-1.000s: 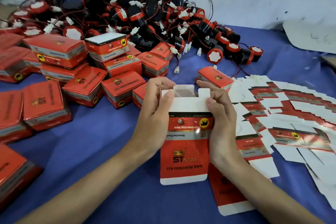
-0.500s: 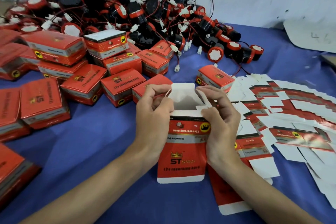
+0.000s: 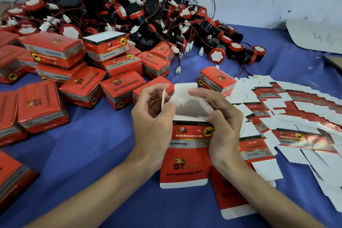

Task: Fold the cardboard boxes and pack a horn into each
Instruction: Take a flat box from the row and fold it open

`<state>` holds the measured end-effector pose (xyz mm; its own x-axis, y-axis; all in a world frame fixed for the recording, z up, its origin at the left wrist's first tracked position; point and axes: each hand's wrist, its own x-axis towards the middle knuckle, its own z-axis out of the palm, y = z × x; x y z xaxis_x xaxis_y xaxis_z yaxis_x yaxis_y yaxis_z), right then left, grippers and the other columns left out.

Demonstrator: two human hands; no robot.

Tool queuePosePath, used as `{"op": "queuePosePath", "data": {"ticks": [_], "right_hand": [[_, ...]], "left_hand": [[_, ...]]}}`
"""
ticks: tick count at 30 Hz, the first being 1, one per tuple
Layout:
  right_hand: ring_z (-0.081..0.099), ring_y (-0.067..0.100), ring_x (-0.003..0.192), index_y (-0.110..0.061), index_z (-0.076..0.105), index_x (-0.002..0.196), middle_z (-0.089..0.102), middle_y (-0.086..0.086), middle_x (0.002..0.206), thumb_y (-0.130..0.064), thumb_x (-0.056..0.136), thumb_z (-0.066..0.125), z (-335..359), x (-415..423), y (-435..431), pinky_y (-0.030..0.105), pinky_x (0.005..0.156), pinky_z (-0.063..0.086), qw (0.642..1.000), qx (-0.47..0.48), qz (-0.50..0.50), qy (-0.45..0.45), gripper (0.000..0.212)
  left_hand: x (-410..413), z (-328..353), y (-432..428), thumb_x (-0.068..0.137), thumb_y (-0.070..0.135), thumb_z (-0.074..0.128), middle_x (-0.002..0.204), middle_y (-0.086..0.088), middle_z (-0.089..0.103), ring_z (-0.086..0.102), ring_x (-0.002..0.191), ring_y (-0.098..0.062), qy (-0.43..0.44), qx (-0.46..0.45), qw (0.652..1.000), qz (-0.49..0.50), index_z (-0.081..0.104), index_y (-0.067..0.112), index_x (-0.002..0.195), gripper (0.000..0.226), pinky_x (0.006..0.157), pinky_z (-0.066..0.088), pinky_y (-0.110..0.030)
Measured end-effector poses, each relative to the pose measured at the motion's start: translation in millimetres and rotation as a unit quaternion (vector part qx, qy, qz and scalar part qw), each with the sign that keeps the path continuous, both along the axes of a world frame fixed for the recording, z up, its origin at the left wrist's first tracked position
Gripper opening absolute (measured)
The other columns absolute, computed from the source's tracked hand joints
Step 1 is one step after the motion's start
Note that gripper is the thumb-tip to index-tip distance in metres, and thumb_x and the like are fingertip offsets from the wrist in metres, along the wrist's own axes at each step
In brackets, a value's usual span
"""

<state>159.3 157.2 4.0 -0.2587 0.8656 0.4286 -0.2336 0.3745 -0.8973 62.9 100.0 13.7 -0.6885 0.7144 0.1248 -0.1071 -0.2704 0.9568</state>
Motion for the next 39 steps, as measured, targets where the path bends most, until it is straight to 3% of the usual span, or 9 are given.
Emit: {"op": "queuePosePath", "data": {"ticks": [5,9,13,17,21,25,30,34,39], "right_hand": [[0.066,0.023,0.085,-0.018,0.074,0.094,0.074,0.000,0.093,-0.005,0.067,0.038,-2,2,2,0.034,0.069,0.051,0.998,-0.022,-0.003,-0.063,0.047],[0.066,0.014,0.103,-0.016,0.068,0.098,0.074,0.000,0.100,-0.003,0.068,0.040,0,3,4,0.024,0.083,0.051,0.999,-0.029,0.017,-0.042,0.042],[0.061,0.010,0.112,-0.025,0.077,0.081,0.073,-0.009,0.101,-0.014,0.067,0.053,0,4,5,0.030,0.087,0.050,0.998,-0.048,0.029,-0.034,0.030],[0.059,0.003,0.114,-0.014,0.077,0.077,0.071,-0.024,0.089,-0.020,0.077,0.052,3,5,8,0.034,0.098,0.044,0.996,-0.055,0.026,-0.067,0.026],[0.069,0.007,0.074,-0.019,0.074,0.072,0.073,-0.007,0.074,-0.022,0.086,0.050,4,4,6,0.020,0.067,0.049,0.996,-0.050,-0.013,-0.076,0.028],[0.061,0.007,0.067,-0.018,0.062,0.080,0.066,-0.005,0.069,-0.028,0.092,0.052,4,4,8,0.021,0.064,0.045,0.995,0.014,-0.025,-0.097,0.018],[0.059,-0.002,0.102,-0.028,0.054,0.110,0.062,-0.024,0.105,-0.032,0.087,0.053,-2,10,7,0.011,0.082,0.044,0.987,0.066,0.094,-0.109,0.023],[0.060,-0.003,0.093,-0.025,0.056,0.100,0.062,-0.021,0.098,-0.026,0.087,0.055,-2,6,5,0.008,0.078,0.043,0.990,0.097,0.061,-0.079,0.013],[0.060,-0.003,0.094,-0.026,0.057,0.101,0.062,-0.025,0.099,-0.026,0.087,0.056,-1,3,4,0.009,0.082,0.042,0.987,0.136,0.004,-0.086,0.014]], "left_hand": [[0,-3,0,0.086,-0.001,0.055,0.082,0.008,0.071,0.068,0.077,-0.011,0.003,-0.013,1.000,0.002,0.070,0.030,0.084,0.035,0.067,0.056,-0.031],[1,-4,1,0.071,0.021,0.053,0.081,0.007,0.071,0.068,0.076,-0.016,0.023,-0.048,0.999,0.006,0.074,0.031,0.076,0.024,0.063,0.056,-0.032],[-1,-7,1,0.069,0.031,0.058,0.080,-0.002,0.064,0.063,0.078,-0.027,0.064,-0.058,0.996,-0.015,0.066,0.012,0.063,0.021,0.070,0.053,-0.044],[-1,-8,-2,0.063,0.047,0.054,0.096,0.013,0.052,0.054,0.092,-0.001,0.108,-0.028,0.993,-0.037,0.056,0.013,0.055,0.036,0.071,0.046,-0.013],[-2,-9,-1,0.075,0.028,0.058,0.100,0.014,0.060,0.062,0.092,-0.011,0.181,-0.036,0.982,-0.031,0.060,0.018,0.064,0.015,0.070,0.049,-0.024],[-1,-8,1,0.077,0.018,0.062,0.085,0.009,0.065,0.066,0.073,-0.015,0.180,-0.002,0.984,0.010,0.055,0.014,0.073,0.009,0.061,0.055,-0.032],[-8,-6,5,0.078,0.008,0.066,0.071,0.007,0.067,0.060,0.059,-0.004,0.119,-0.001,0.992,0.036,0.052,0.004,0.062,0.022,0.052,0.049,-0.018],[-8,-2,4,0.080,-0.001,0.064,0.059,0.011,0.061,0.056,0.053,0.000,0.095,0.008,0.995,0.014,0.049,0.001,0.061,0.024,0.049,0.045,-0.014],[-8,1,4,0.078,-0.001,0.062,0.076,-0.002,0.061,0.060,0.066,-0.014,-0.036,0.021,0.998,-0.050,0.052,0.020,0.076,0.023,0.056,0.052,-0.022]]}}
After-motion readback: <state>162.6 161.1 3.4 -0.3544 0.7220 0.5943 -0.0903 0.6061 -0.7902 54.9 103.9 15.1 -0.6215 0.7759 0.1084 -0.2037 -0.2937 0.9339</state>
